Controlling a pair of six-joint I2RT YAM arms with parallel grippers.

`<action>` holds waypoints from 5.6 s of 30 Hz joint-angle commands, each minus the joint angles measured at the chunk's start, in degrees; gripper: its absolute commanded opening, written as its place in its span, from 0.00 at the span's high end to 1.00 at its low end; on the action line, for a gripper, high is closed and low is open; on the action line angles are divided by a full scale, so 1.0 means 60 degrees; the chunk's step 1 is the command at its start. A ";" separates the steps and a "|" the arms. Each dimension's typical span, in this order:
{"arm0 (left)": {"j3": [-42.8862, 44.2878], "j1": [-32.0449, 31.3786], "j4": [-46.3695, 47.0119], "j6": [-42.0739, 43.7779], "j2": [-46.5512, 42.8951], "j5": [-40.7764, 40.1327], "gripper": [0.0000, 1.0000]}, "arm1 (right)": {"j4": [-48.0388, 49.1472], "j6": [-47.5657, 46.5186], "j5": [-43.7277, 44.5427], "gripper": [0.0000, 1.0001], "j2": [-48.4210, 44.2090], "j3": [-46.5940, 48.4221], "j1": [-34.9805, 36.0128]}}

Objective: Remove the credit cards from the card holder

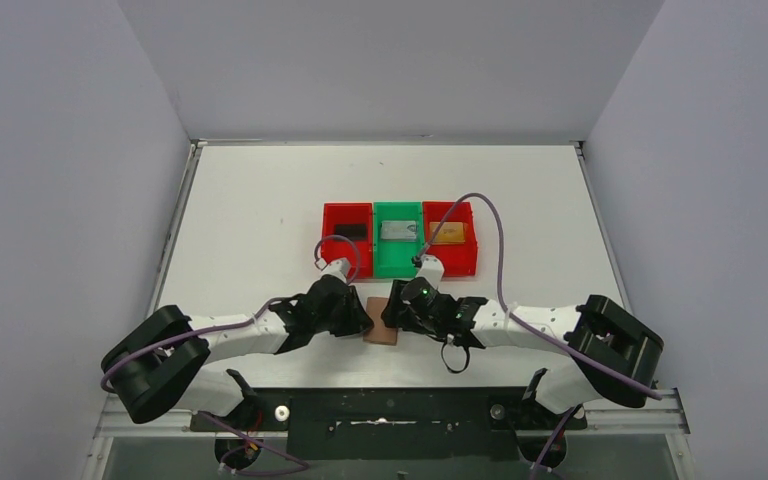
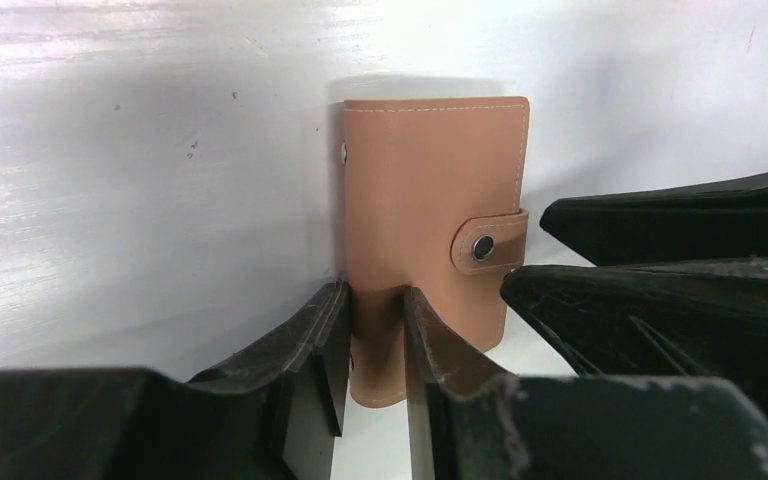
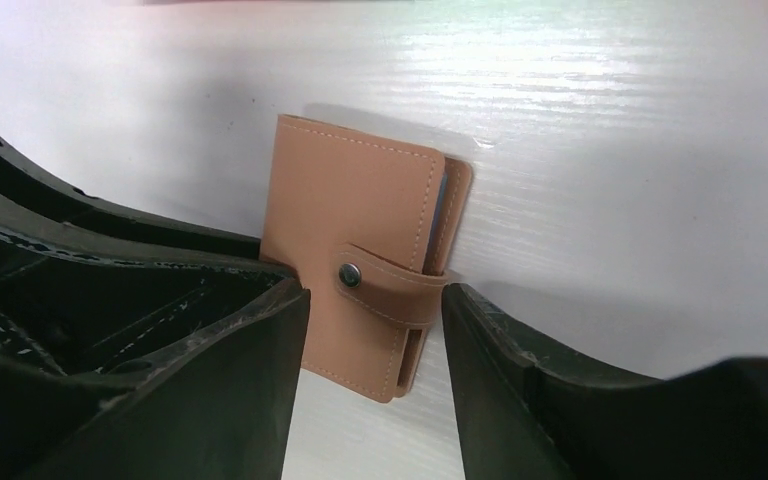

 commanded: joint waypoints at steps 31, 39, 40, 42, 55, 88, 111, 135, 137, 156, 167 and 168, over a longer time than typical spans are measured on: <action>-0.0379 -0.0142 0.0184 -0.0038 -0.0546 -0.0151 0.96 | 0.0356 -0.5592 -0.1971 0.60 0.0531 0.1195 -0.0224; -0.0303 -0.0149 0.0132 -0.0009 -0.0504 -0.0166 0.97 | -0.0026 -0.5779 -0.1725 0.62 0.1227 0.1292 -0.0212; -0.0302 -0.0150 0.0126 -0.0009 -0.0505 -0.0164 0.97 | -0.0114 -0.5760 -0.1647 0.62 0.1285 0.1293 -0.0212; -0.0287 -0.0148 0.0120 0.0002 -0.0501 -0.0165 0.97 | -0.0361 -0.5750 -0.1343 0.62 0.1460 0.1384 -0.0100; -0.0300 -0.0144 0.0012 0.0039 -0.0486 -0.0221 1.00 | -0.0536 -0.4739 0.0811 0.92 0.1993 0.1371 0.0603; -0.0731 -0.0146 -0.0425 -0.0167 -0.1002 -0.0813 1.00 | -0.0323 -0.2480 0.0728 1.00 -0.0554 0.0226 -0.0212; -0.0375 -0.0143 -0.0694 0.0094 -0.1332 -0.0574 0.78 | -0.1107 -0.0238 0.0423 0.60 -0.0280 0.0324 -0.0269; -0.0141 -0.0149 -0.1357 0.0315 -0.2332 -0.0863 0.61 | -0.0819 0.0419 0.0078 0.84 0.0056 0.0187 -0.0364; -0.0141 -0.0147 -0.1523 0.0290 -0.2479 -0.1022 0.61 | -0.0737 0.0418 0.0026 0.79 0.0078 0.0215 -0.0336; -0.0610 -0.0049 -0.3455 -0.0290 -0.6190 -0.3207 0.32 | -0.0314 -0.0415 0.0261 1.00 -0.1601 0.0781 0.0661; -0.0394 -0.0033 -0.4319 -0.0375 -0.7050 -0.3587 0.31 | 0.0038 -0.0745 -0.0576 1.00 -0.1419 0.1529 0.0636; -0.0379 -0.0035 -0.4336 -0.0375 -0.7054 -0.3583 0.30 | 0.0131 -0.0782 -0.0589 1.00 -0.1424 0.1579 0.0639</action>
